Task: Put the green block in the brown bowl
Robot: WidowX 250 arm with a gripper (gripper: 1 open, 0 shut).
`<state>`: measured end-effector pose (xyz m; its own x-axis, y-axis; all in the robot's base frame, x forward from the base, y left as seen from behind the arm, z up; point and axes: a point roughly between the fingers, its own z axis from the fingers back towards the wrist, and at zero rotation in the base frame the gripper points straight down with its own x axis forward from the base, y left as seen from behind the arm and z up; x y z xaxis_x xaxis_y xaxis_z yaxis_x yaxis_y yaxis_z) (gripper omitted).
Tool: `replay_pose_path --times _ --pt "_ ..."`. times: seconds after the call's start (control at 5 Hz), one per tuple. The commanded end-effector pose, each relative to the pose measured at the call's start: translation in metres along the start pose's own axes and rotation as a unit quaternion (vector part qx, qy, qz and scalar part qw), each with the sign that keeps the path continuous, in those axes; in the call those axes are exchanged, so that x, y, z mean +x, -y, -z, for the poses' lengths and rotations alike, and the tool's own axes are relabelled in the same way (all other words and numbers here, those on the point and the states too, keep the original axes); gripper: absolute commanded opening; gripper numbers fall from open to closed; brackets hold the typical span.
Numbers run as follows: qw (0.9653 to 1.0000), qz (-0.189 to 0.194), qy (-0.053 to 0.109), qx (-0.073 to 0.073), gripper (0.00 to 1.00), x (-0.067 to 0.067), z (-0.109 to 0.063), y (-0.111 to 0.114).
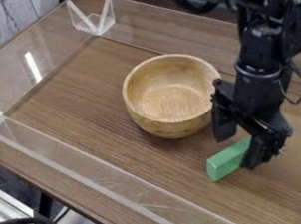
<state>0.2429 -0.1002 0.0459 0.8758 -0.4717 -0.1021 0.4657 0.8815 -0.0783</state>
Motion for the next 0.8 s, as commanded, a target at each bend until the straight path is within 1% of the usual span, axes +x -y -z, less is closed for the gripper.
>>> replay_pose_path --times 0.0,0.6 --pt "0.9996 0.012 0.027 0.000 1.00 0.0066 -0.0035 0.0034" --pt "0.9983 0.025 0.052 0.006 1.00 0.0088 0.0033 0.0033"
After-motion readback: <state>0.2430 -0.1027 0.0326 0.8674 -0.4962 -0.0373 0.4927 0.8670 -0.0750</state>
